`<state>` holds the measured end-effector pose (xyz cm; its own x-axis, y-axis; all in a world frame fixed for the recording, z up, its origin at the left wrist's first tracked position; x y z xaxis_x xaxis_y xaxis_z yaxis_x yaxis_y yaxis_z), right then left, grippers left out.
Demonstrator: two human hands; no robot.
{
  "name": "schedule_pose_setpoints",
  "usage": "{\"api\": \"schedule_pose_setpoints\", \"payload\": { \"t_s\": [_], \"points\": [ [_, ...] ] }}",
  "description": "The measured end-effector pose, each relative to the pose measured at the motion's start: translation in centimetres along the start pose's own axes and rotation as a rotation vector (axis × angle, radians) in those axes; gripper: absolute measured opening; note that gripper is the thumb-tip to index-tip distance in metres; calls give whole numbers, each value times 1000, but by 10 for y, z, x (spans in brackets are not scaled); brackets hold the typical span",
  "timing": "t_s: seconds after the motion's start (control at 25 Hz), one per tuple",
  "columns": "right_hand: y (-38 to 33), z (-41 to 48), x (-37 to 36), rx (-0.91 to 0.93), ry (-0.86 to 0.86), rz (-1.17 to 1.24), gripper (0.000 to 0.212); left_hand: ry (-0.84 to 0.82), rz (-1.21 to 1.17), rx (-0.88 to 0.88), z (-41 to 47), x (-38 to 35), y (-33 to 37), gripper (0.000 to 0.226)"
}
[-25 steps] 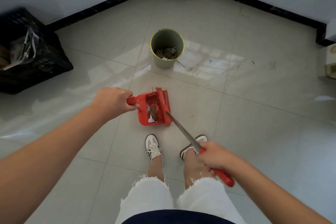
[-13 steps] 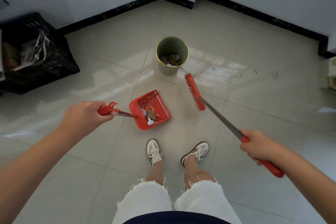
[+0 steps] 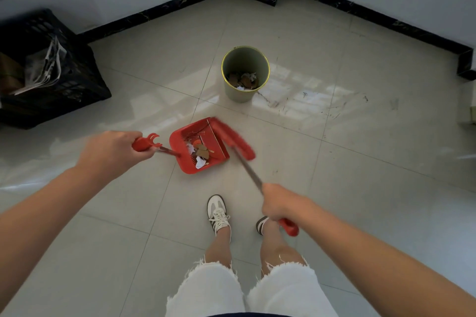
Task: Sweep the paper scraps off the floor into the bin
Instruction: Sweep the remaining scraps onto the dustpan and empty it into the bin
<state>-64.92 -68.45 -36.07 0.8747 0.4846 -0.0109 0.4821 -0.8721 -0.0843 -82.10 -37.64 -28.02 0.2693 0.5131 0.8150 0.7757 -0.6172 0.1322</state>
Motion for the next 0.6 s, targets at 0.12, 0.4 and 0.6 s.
{"api": "schedule_pose_setpoints", "payload": {
  "t_s": [0.12,0.4,0.6],
  "points": [
    [2,-25,-2,44,20,22,36,-1,7,4,2,2,-2,45],
    [58,-127,5,76,92,193,42,25,-50,29,-6,6,-25,48],
    [113,-163,34,-29,227,192,52,24,-84,16,-10,15,-6,48]
  ]
}}
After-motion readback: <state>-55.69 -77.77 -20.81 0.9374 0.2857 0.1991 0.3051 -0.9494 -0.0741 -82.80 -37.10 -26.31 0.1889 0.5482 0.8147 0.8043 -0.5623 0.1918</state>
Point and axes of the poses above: each hand's wrist, its own z-axis towards the middle knuckle, its own x-axis out of the back of the hand, y = z × x, the point moved 8 cm from there along z, towards the middle knuckle, and after that the axes turned 14 degrees about -y, right-handed, at the moved point
